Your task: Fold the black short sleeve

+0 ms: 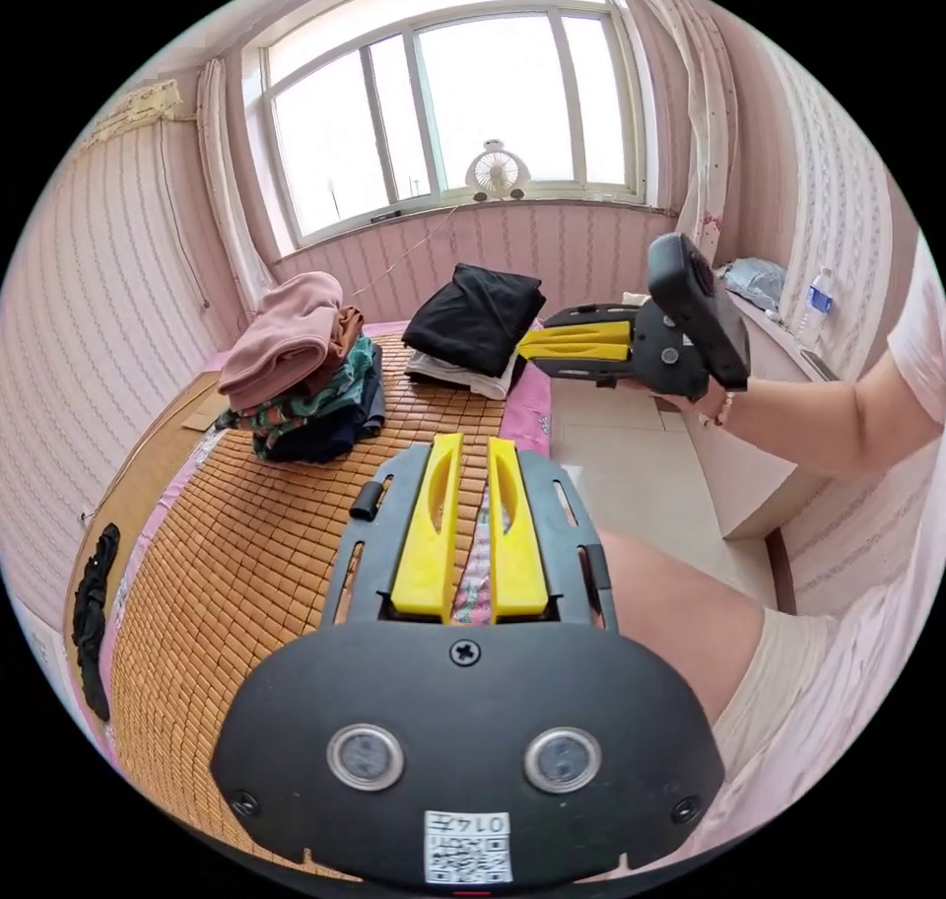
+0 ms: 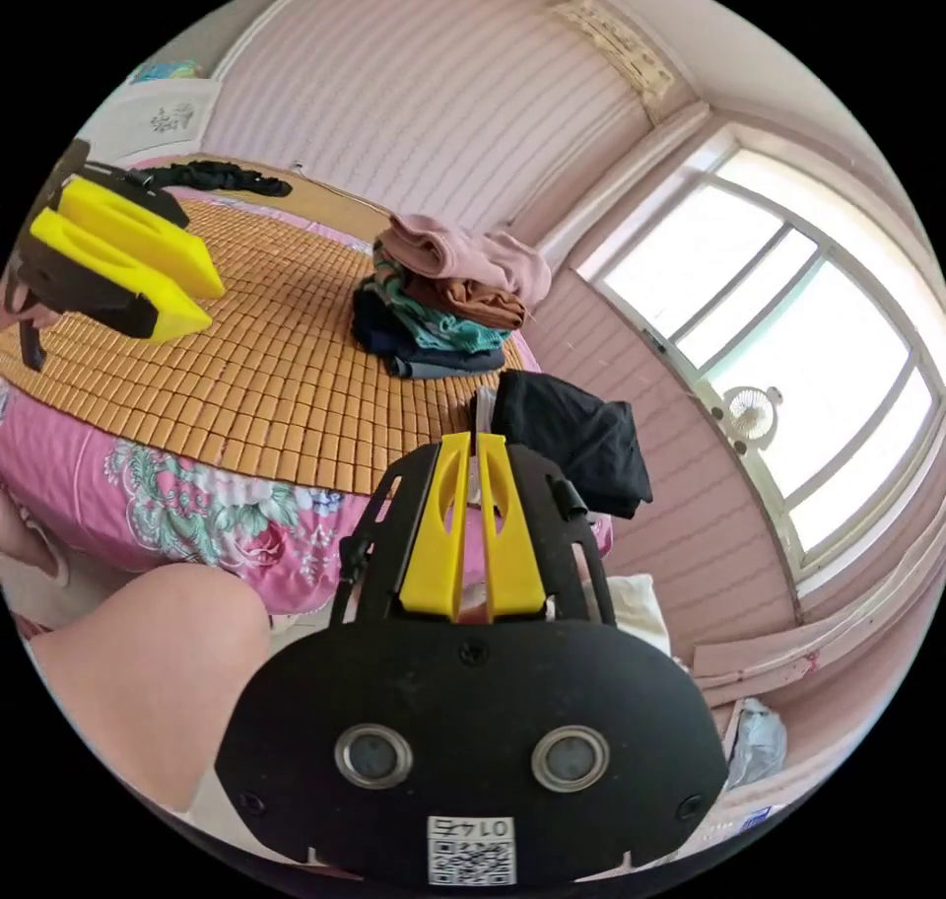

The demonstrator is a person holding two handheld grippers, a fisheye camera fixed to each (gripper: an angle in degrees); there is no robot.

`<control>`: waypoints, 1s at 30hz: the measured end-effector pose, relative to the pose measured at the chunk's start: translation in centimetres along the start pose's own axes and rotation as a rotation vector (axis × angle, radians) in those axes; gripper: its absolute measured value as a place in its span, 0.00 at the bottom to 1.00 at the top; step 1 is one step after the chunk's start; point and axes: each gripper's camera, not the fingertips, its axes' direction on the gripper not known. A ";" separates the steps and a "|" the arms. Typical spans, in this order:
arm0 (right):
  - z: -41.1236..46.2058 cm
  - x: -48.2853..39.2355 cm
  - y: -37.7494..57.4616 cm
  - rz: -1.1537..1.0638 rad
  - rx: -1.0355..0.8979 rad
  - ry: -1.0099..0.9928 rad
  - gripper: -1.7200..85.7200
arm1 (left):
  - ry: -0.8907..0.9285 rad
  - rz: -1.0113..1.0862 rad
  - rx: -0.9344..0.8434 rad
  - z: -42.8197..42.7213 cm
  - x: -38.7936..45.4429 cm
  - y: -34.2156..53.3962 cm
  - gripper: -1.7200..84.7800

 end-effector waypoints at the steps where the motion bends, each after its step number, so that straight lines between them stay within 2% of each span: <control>1: 2.7 3.3 0.0 0.066 -0.051 -0.021 0.06 | 0.009 0.001 -0.005 2.0 -0.4 -0.4 0.09; 3: 6.5 7.8 -0.4 0.127 -0.123 -0.055 0.08 | 0.042 -0.010 -0.043 10.3 -2.1 -2.5 0.10; 8: 14.4 18.1 -2.7 0.250 -0.193 -0.135 0.16 | 0.209 -0.133 -0.071 24.1 -6.9 -7.1 0.10; 11: 18.8 21.5 -4.6 0.272 -0.237 -0.210 0.18 | 0.132 -0.110 -0.081 30.7 -8.7 -9.6 0.11; 15: 24.6 23.9 -6.3 0.280 -0.340 -0.254 0.17 | 0.136 -0.233 -0.120 39.8 -11.2 -11.3 0.15; 18: 26.7 25.8 -6.8 0.312 -0.381 -0.236 0.12 | 0.161 -0.314 -0.171 45.1 -12.1 -10.8 0.13; 20: 26.0 27.2 -7.0 0.328 -0.358 -0.216 0.05 | 0.200 -0.323 -0.212 46.9 -12.2 -10.3 0.11; 25: 21.7 30.2 -8.2 0.322 -0.289 -0.227 0.02 | 0.269 -0.329 -0.202 44.4 -12.7 -9.2 0.04; 28: 15.9 32.5 -9.2 0.370 -0.182 -0.195 0.02 | 0.313 -0.341 -0.110 38.7 -13.3 -8.3 0.02; 30: 11.8 33.8 -10.0 0.376 -0.114 -0.250 0.02 | 0.281 -0.270 -0.057 31.8 -12.6 -8.1 0.02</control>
